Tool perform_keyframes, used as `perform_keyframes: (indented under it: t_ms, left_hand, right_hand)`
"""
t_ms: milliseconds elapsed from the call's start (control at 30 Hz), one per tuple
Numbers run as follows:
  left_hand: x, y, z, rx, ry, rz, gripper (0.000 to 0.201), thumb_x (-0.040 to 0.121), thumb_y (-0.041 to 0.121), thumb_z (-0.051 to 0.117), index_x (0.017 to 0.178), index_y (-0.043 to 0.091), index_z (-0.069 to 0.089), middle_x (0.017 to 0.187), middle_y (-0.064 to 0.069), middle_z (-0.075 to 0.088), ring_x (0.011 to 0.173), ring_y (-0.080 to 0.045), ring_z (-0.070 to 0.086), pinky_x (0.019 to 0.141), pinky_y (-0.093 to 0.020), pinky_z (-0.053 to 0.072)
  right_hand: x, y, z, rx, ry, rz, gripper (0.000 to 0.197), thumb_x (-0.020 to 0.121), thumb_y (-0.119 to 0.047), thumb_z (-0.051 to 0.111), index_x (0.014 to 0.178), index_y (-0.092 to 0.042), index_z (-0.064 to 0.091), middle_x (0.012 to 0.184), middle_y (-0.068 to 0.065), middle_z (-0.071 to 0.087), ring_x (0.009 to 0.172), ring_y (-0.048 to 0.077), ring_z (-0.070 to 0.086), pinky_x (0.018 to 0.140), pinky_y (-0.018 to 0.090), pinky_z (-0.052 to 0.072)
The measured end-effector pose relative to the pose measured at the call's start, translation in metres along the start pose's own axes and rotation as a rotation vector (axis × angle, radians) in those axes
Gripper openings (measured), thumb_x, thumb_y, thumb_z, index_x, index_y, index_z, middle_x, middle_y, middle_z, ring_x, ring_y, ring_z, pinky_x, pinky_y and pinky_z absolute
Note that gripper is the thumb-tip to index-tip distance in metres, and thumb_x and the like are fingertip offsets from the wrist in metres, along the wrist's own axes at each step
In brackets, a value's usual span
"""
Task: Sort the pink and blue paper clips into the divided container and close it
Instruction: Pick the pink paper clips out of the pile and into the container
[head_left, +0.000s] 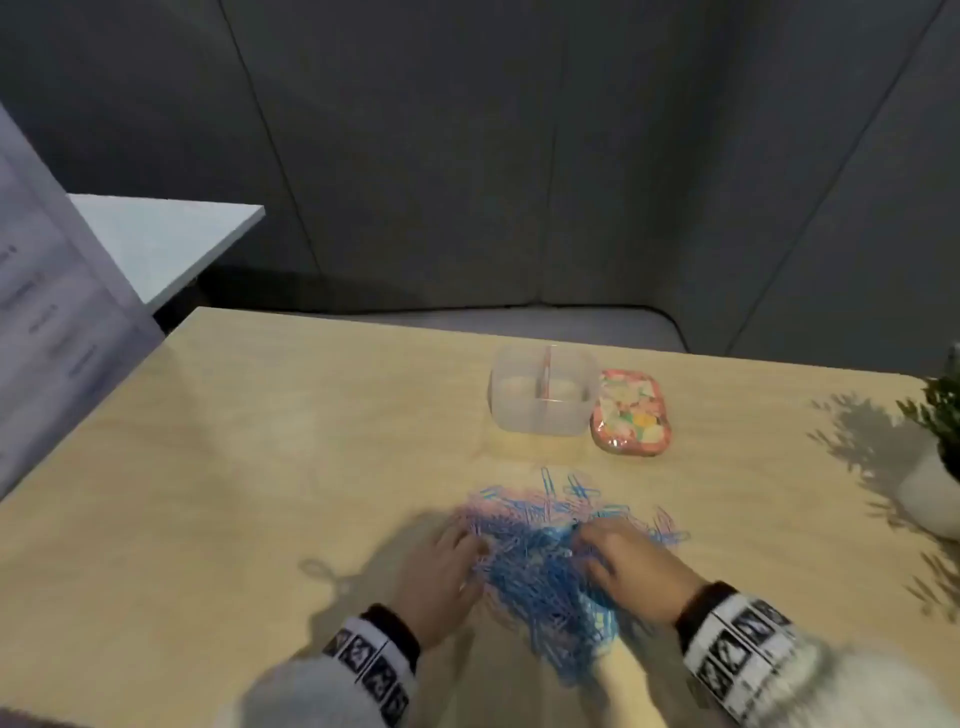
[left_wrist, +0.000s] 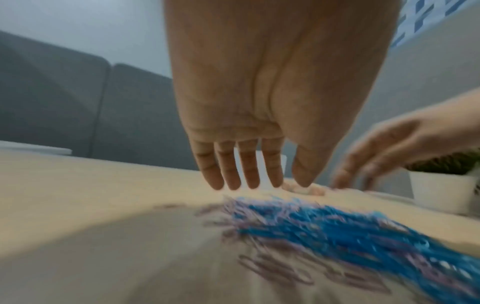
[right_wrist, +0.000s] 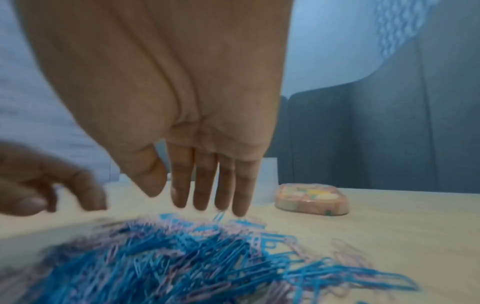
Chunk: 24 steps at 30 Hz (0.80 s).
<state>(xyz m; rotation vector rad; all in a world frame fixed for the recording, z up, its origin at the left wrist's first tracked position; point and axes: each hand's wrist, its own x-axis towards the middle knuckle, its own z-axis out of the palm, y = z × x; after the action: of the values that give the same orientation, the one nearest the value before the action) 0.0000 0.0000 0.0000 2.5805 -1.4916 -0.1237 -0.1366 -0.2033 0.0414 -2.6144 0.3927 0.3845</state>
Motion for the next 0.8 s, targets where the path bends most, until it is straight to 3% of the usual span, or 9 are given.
perform_keyframes:
  t_ms: [67,100,167,267,367,433,567,700,800]
  left_hand:
    - [0.018,0.017,0.006,-0.043,-0.206,-0.021,0.071,0.077,0.054,0.012,0.135,0.023,0.039,0.146,-0.002,0.037,0.136,-0.023,0.034,0.11,-0.033,0.026]
    - [0.021,0.023,0.01,-0.011,-0.284,-0.059,0.08,0.074,0.058,0.005,0.142,0.023,0.029,0.154,-0.001,0.023,0.142,-0.024,0.021,0.115,-0.038,0.02]
    - [0.022,0.03,0.018,-0.02,-0.303,-0.106,0.068,0.086,0.057,0.015,0.145,0.024,0.021,0.157,0.002,0.013,0.145,-0.023,0.011,0.116,-0.042,0.017]
    - [0.005,0.034,0.03,0.005,-0.305,-0.09,0.065,0.084,0.056,0.018,0.14,0.026,0.031,0.152,0.002,0.029,0.138,-0.023,0.028,0.11,-0.042,0.028]
    - [-0.005,0.032,0.022,-0.062,-0.188,-0.031,0.046,0.076,0.053,0.032,0.108,0.035,0.06,0.114,0.012,0.065,0.1,-0.012,0.062,0.084,-0.029,0.047]
    - [-0.001,0.02,0.017,-0.118,-0.082,-0.059,0.033,0.081,0.045,0.036,0.099,0.034,0.061,0.108,0.011,0.065,0.093,-0.013,0.062,0.076,-0.029,0.049]
    - [0.032,-0.019,0.007,-0.221,-0.01,-0.245,0.025,0.094,0.028,0.043,0.11,0.021,0.059,0.116,0.0,0.058,0.108,-0.023,0.051,0.09,-0.034,0.041]
    - [0.055,-0.039,0.012,-0.25,-0.024,-0.354,0.024,0.091,0.029,0.051,0.112,0.019,0.059,0.115,-0.001,0.058,0.108,-0.021,0.049,0.094,-0.033,0.043]
    - [0.057,-0.039,0.017,-0.255,-0.013,-0.369,0.026,0.086,0.039,0.055,0.106,0.022,0.06,0.105,0.004,0.058,0.098,-0.015,0.049,0.089,-0.03,0.044]
  right_hand:
    - [0.025,-0.006,0.012,-0.108,0.038,-0.035,0.045,0.092,-0.019,0.045,0.137,-0.016,0.042,0.146,0.004,0.039,0.135,0.022,0.035,0.113,0.032,0.027]
    - [0.035,-0.008,0.019,-0.157,0.041,-0.052,0.05,0.093,-0.021,0.045,0.142,-0.018,0.033,0.153,0.0,0.028,0.14,0.02,0.026,0.116,0.034,0.023]
    - [0.044,-0.009,0.029,-0.187,0.005,-0.026,0.053,0.096,-0.026,0.041,0.146,-0.022,0.024,0.157,-0.005,0.017,0.145,0.018,0.017,0.118,0.038,0.019]
    - [0.034,0.007,0.036,-0.243,-0.056,0.049,0.054,0.097,-0.037,0.036,0.147,-0.025,0.019,0.158,-0.006,0.013,0.146,0.017,0.015,0.117,0.038,0.016]
    - [0.028,0.017,0.033,-0.214,0.01,0.105,0.05,0.096,-0.036,0.039,0.143,-0.023,0.03,0.154,-0.002,0.027,0.141,0.021,0.026,0.113,0.039,0.022]
    - [0.033,0.014,0.027,-0.17,0.108,0.096,0.041,0.094,-0.029,0.042,0.135,-0.022,0.044,0.145,-0.002,0.042,0.132,0.024,0.038,0.106,0.038,0.029]
    - [0.077,-0.014,0.01,-0.092,0.187,-0.005,0.028,0.094,-0.019,0.044,0.114,-0.021,0.064,0.117,-0.001,0.065,0.11,0.026,0.049,0.093,0.037,0.035]
    - [0.126,-0.034,0.006,-0.064,0.149,-0.016,0.024,0.091,-0.019,0.051,0.108,-0.019,0.067,0.112,0.002,0.066,0.108,0.026,0.049,0.093,0.039,0.038]
    - [0.142,-0.039,0.015,-0.044,0.098,-0.007,0.022,0.084,-0.024,0.061,0.105,-0.018,0.068,0.108,0.004,0.065,0.108,0.026,0.049,0.093,0.039,0.04]
